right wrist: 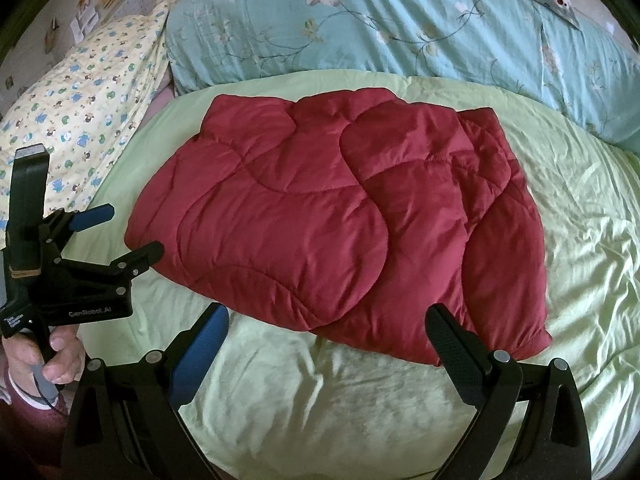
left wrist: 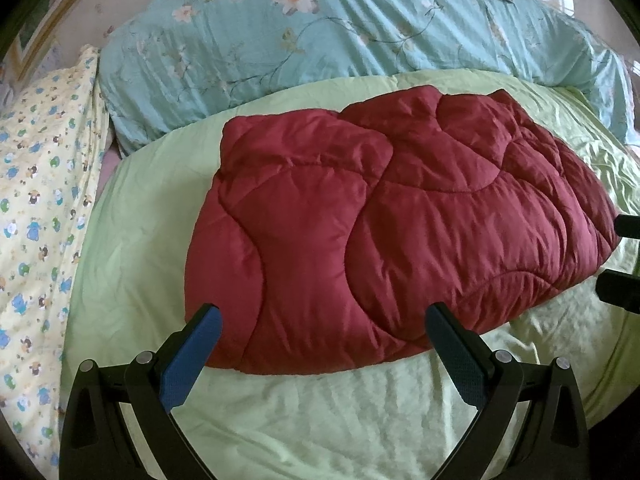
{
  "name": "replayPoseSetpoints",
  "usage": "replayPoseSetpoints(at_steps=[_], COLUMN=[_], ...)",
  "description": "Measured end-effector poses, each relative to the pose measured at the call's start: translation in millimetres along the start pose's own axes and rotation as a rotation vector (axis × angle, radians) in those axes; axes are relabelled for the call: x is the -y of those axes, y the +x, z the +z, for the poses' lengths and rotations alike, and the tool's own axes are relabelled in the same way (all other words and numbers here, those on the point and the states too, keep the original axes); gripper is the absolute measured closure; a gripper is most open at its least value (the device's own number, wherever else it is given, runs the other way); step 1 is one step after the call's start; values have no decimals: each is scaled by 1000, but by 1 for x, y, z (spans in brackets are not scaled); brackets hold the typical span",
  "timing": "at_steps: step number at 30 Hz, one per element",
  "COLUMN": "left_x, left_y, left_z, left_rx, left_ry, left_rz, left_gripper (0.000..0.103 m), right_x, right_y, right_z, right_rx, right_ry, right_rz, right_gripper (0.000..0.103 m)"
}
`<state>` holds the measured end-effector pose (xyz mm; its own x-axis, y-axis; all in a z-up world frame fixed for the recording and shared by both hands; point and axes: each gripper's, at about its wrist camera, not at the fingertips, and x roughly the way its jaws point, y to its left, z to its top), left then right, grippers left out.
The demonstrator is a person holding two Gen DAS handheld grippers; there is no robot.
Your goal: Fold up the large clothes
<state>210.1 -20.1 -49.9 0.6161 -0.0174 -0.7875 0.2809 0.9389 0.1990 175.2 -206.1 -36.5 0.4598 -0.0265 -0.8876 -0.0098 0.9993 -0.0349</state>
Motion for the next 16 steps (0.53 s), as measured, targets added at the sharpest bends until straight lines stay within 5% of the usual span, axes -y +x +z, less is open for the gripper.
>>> replayPoseSetpoints(at_steps=[16], left_x=[4], left_y=[-2], left_z=[-1], left_rx=[5], left_ry=[5], left_rz=[-42], left_gripper=[0], right_x=[-4], right_y=[8], right_z=[0], right_rx=[-9], right_ry=[-1], right_rz=[15], right_gripper=[3])
